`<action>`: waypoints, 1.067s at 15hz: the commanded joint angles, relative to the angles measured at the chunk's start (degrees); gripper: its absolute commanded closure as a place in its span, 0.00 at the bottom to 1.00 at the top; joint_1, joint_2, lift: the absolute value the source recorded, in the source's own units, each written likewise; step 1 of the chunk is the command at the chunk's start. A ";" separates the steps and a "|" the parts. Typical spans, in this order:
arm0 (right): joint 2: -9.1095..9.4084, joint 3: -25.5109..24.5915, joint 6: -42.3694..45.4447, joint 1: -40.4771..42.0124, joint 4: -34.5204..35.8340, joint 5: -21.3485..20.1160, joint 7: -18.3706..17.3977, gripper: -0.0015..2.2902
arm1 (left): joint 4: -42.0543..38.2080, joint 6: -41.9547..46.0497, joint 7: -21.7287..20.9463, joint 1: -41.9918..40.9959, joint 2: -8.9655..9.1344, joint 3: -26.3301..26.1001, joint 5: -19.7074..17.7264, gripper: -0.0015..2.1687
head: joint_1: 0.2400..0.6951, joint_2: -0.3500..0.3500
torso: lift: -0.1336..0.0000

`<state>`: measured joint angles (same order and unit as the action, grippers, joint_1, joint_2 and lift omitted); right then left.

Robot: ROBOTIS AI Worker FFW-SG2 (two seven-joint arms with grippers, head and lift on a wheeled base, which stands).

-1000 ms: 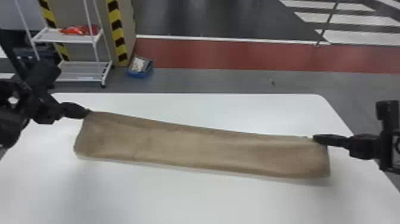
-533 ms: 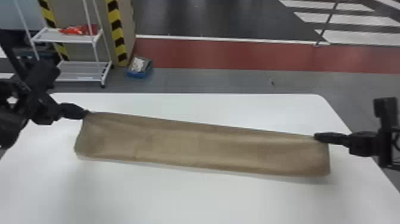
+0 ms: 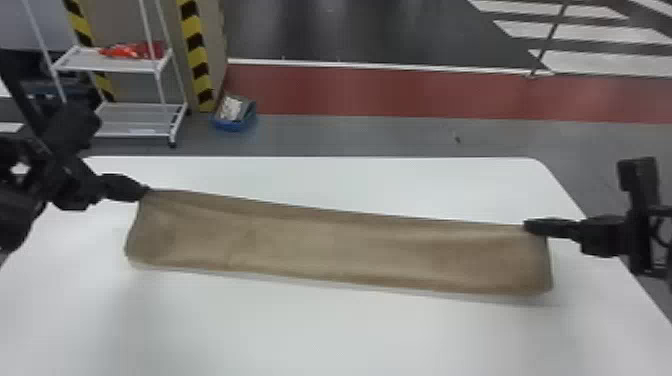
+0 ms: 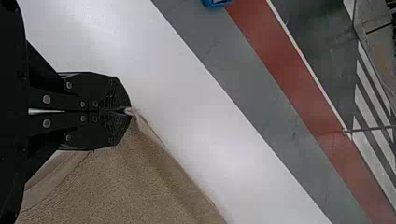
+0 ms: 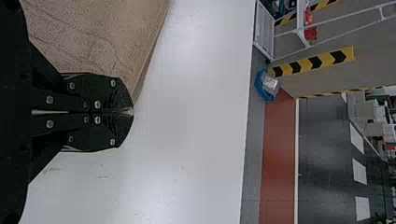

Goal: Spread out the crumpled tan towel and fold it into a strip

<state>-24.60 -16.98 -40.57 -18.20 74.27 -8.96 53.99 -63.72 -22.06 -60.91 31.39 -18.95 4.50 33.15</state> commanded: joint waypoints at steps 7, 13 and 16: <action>0.16 0.37 1.41 -0.43 -1.76 -1.41 -2.31 0.70 | 0.00 0.83 0.09 -0.36 -0.21 -0.11 0.34 0.95 | 1.00 0.37 | 0.07; 0.25 0.55 0.53 -0.43 -1.76 -1.15 -4.42 0.02 | 0.00 1.18 0.17 -0.36 -0.21 -0.37 0.60 0.95 | 1.00 0.36 | 0.07; 0.25 0.11 0.00 -0.34 -1.67 -0.71 -4.33 0.03 | -0.09 1.89 0.26 -0.36 -0.12 -0.72 1.48 0.90 | 1.00 0.36 | 0.07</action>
<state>-24.34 -16.75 -40.37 -18.63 72.51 -9.84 49.61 -63.72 -20.55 -60.63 31.02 -19.13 3.96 34.27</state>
